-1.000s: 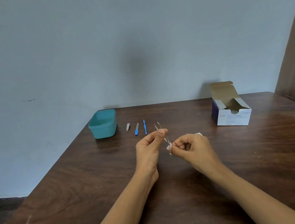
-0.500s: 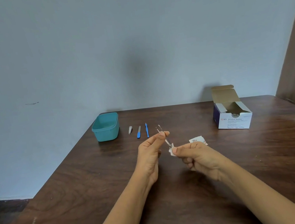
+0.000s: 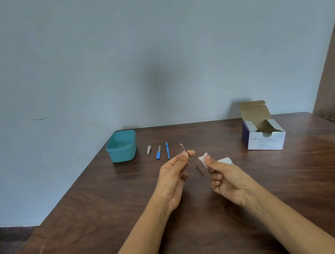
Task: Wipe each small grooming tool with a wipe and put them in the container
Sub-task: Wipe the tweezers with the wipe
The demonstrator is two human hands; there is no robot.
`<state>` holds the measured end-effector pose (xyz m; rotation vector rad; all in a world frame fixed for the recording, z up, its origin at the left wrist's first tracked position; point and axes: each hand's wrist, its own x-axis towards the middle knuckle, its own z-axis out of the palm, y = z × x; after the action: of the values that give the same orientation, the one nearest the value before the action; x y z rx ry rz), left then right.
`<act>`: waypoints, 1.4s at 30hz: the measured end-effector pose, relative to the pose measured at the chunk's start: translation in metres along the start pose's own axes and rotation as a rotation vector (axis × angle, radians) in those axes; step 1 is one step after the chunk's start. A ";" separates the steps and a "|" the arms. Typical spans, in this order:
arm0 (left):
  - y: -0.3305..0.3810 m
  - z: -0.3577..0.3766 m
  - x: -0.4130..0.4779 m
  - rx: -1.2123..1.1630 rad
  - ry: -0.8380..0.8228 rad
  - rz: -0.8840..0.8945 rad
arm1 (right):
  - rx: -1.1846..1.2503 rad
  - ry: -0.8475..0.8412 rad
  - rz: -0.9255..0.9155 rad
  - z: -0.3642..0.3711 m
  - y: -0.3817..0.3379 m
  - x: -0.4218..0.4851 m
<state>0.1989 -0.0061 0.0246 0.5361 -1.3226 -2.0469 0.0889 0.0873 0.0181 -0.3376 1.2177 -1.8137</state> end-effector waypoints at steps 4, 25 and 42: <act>0.009 -0.008 0.004 -0.135 0.030 -0.004 | 0.018 0.072 -0.037 -0.005 0.001 0.004; 0.134 -0.086 0.082 0.552 0.462 0.332 | -0.243 0.073 -0.211 0.079 0.007 0.096; 0.103 -0.145 0.190 1.919 0.601 -0.004 | -0.352 0.039 -0.419 0.073 0.034 0.134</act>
<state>0.1855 -0.2635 0.0586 1.6325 -2.3672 0.1138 0.0784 -0.0670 -0.0081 -0.8108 1.5862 -1.9514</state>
